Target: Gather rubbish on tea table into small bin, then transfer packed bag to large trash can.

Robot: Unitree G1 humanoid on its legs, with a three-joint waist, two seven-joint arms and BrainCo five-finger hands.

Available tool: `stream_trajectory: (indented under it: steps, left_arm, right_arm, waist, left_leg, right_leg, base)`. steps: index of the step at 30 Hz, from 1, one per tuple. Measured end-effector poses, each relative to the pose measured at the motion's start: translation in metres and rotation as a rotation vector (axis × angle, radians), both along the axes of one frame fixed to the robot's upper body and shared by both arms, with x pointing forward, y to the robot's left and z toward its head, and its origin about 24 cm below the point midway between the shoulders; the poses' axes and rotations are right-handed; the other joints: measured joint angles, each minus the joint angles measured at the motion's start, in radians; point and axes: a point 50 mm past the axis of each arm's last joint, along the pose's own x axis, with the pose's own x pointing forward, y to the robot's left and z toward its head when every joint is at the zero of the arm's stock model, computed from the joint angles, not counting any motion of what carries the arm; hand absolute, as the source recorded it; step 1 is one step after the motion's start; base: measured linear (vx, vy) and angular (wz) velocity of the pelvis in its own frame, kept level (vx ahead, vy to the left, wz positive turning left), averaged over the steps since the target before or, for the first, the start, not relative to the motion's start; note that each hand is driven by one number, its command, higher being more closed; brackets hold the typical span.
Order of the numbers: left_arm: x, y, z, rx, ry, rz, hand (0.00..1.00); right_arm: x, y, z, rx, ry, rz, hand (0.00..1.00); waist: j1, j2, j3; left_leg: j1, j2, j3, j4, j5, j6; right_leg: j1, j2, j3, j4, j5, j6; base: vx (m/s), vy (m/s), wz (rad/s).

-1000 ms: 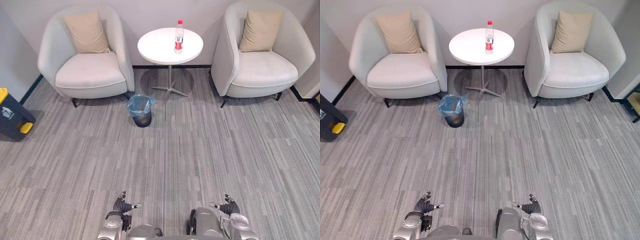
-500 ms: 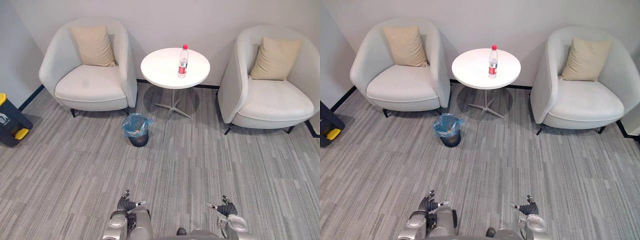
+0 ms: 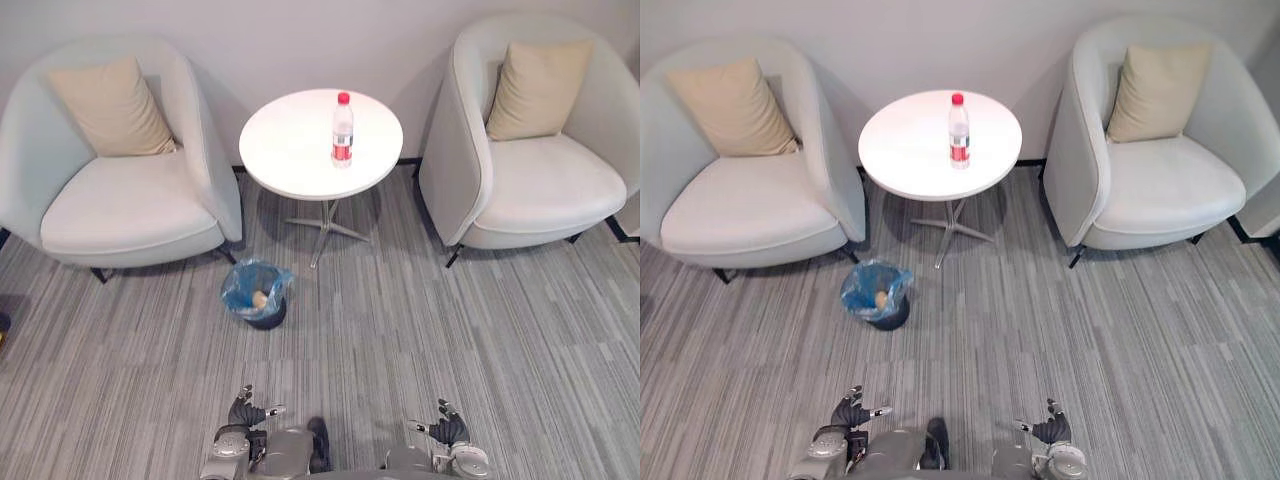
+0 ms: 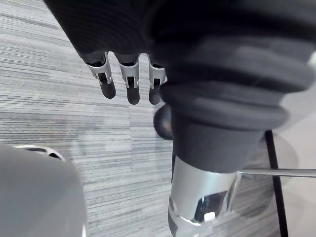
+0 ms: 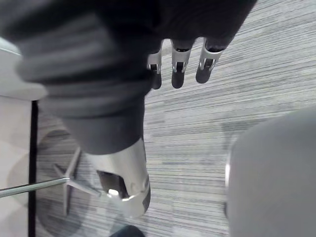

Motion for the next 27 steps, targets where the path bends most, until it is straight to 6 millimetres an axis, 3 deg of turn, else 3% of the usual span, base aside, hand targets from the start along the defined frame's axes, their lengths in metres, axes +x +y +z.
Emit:
stream_trajectory:
  steps: [2, 3, 4, 5, 7, 9, 10, 12, 14, 15, 17, 20, 21, 22, 24, 25, 27]
  left_arm:
    - [0.003, -0.003, 0.001, -0.007, -0.009, 0.002, 0.00]
    - [0.002, -0.003, 0.000, -0.008, -0.005, 0.002, 0.00]
    - [0.001, -0.003, 0.000, -0.007, 0.000, 0.003, 0.00]
    - [-0.001, -0.003, -0.002, -0.009, 0.015, 0.003, 0.00]
    - [-0.003, -0.011, -0.004, -0.031, 0.028, 0.004, 0.00]
    - [0.000, -0.019, -0.004, -0.055, 0.023, 0.015, 0.00]
    - [0.003, -0.022, -0.003, -0.066, 0.014, 0.016, 0.00]
    - [0.008, -0.027, -0.002, -0.090, -0.001, 0.035, 0.00]
    - [0.014, -0.029, 0.002, -0.109, -0.032, 0.034, 0.00]
    - [0.017, -0.029, 0.004, -0.108, -0.047, 0.033, 0.00]
    - [0.019, -0.030, 0.006, -0.111, -0.060, 0.031, 0.00]
    - [0.020, -0.031, 0.006, -0.113, -0.061, 0.031, 0.00]
    - [0.018, -0.032, 0.005, -0.116, -0.056, 0.030, 0.00]
    - [0.015, -0.034, 0.003, -0.121, -0.044, 0.031, 0.00]
    - [0.021, -0.026, 0.005, -0.092, -0.051, 0.007, 0.00]
    - [0.020, -0.020, 0.005, -0.077, -0.048, 0.008, 0.00]
    - [0.017, -0.017, 0.004, -0.070, -0.043, 0.014, 0.00]
  right_arm:
    - [0.002, 0.000, 0.001, 0.000, -0.007, -0.003, 0.00]
    - [0.005, 0.000, 0.001, 0.001, -0.012, -0.002, 0.00]
    - [0.006, 0.001, 0.002, 0.001, -0.013, -0.003, 0.00]
    - [0.006, 0.001, 0.001, 0.004, -0.014, -0.008, 0.00]
    - [0.008, -0.001, 0.001, -0.002, -0.005, -0.012, 0.00]
    - [0.011, -0.005, 0.001, -0.001, -0.009, -0.041, 0.00]
    - [0.010, -0.003, 0.000, 0.003, -0.003, -0.043, 0.00]
    - [0.008, 0.000, -0.001, 0.012, 0.004, -0.037, 0.00]
    - [0.009, 0.004, 0.000, 0.017, -0.003, -0.030, 0.00]
    - [0.010, 0.007, 0.000, 0.027, -0.007, -0.038, 0.00]
    - [0.011, 0.009, 0.000, 0.033, -0.011, -0.049, 0.00]
    - [0.012, 0.011, 0.000, 0.046, -0.014, -0.064, 0.00]
    - [0.008, 0.010, -0.001, 0.044, -0.003, -0.070, 0.00]
    - [0.008, 0.003, 0.000, 0.025, 0.003, -0.068, 0.00]
    - [0.008, 0.008, -0.003, 0.041, 0.025, -0.063, 0.00]
    - [0.007, 0.008, -0.003, 0.041, 0.029, -0.067, 0.00]
    - [0.010, 0.008, -0.003, 0.036, 0.030, -0.062, 0.00]
  waist:
    - [-0.004, 0.001, 0.000]
    - [-0.016, 0.001, 0.000]
    - [-0.025, 0.000, 0.000]
    - [-0.031, -0.006, -0.005]
    - [-0.024, 0.024, -0.012]
    - [-0.028, 0.050, -0.012]
    - [-0.029, 0.054, -0.013]
    - [-0.027, 0.059, -0.008]
    - [-0.019, 0.065, -0.001]
    - [0.000, 0.060, 0.001]
    - [0.008, 0.050, 0.004]
    - [0.009, 0.060, 0.002]
    - [0.010, 0.068, -0.003]
    - [0.018, 0.102, -0.012]
    - [0.030, 0.042, -0.008]
    - [0.031, 0.026, -0.014]
    - [0.033, 0.022, -0.016]
  left_leg:
    - [0.038, 0.017, -0.028, -0.028, -0.012, -0.020]
    - [0.069, 0.036, -0.052, -0.055, -0.021, -0.039]
    - [0.080, 0.041, -0.064, -0.064, -0.023, -0.049]
    - [0.108, 0.050, -0.090, -0.086, -0.031, -0.070]
    - [0.117, 0.087, -0.104, -0.086, -0.016, -0.102]
    - [0.109, 0.115, -0.148, -0.024, 0.002, -0.126]
    - [0.055, 0.133, -0.165, 0.115, 0.002, -0.127]
    - [-0.076, 0.170, -0.186, 0.419, 0.058, -0.171]
    - [-0.241, 0.238, -0.170, 0.748, 0.047, -0.167]
    - [-0.289, 0.243, -0.150, 0.781, 0.043, -0.162]
    - [-0.322, 0.244, -0.102, 0.719, 0.031, -0.142]
    - [-0.355, 0.201, -0.054, 0.370, 0.040, -0.142]
    - [-0.348, 0.172, -0.058, 0.197, 0.098, -0.151]
    - [-0.331, 0.167, -0.090, 0.080, 0.257, -0.106]
    - [-0.292, 0.113, -0.066, 0.038, 0.245, -0.094]
    - [-0.291, 0.094, -0.060, 0.032, 0.231, -0.083]
    - [-0.274, 0.073, -0.035, 0.034, 0.196, -0.067]
  right_leg:
    - [-0.058, 0.015, -0.041, -0.153, 0.003, -0.012]
    - [-0.078, 0.038, -0.036, -0.330, 0.045, -0.042]
    - [-0.078, 0.046, -0.031, -0.408, 0.079, -0.048]
    - [-0.061, 0.056, -0.037, -0.481, 0.211, -0.093]
    - [-0.053, 0.078, -0.065, -0.471, 0.211, -0.111]
    - [-0.022, 0.087, -0.113, -0.458, 0.169, -0.144]
    - [0.023, 0.092, -0.137, -0.487, 0.152, -0.152]
    - [0.111, 0.106, -0.171, -0.559, 0.146, -0.161]
    - [0.240, 0.140, -0.184, -0.652, 0.136, -0.182]
    - [0.297, 0.140, -0.186, -0.681, 0.135, -0.184]
    - [0.340, 0.133, -0.178, -0.711, 0.135, -0.183]
    - [0.397, 0.105, -0.153, -0.748, 0.130, -0.172]
    - [0.406, 0.100, -0.139, -0.749, 0.112, -0.143]
    - [0.417, 0.116, -0.115, -0.749, 0.084, -0.108]
    - [0.427, 0.065, -0.082, -0.757, 0.076, -0.092]
    - [0.427, 0.045, -0.080, -0.759, 0.074, -0.088]
    - [0.421, 0.012, -0.058, -0.709, 0.070, -0.081]
  base:
    - [0.38, -0.098, 0.45]
    - [0.34, -0.110, 0.42]
    - [0.47, -0.169, 0.55]
    - [0.53, -0.192, 0.35]
    - [0.53, -0.198, 0.20]
    - [0.49, -0.248, 0.42]
    - [0.49, -0.264, 0.61]
    - [0.39, -0.215, 0.56]
    - [0.34, -0.136, 0.29]
    - [0.30, -0.082, -0.03]
    - [0.22, -0.039, -0.23]
    - [0.32, 0.096, -0.30]
    - [0.40, 0.216, -0.23]
    - [0.30, 0.180, -0.19]
    - [0.27, 0.160, -0.06]
    - [0.28, 0.157, 0.03]
    - [0.24, 0.139, -0.10]
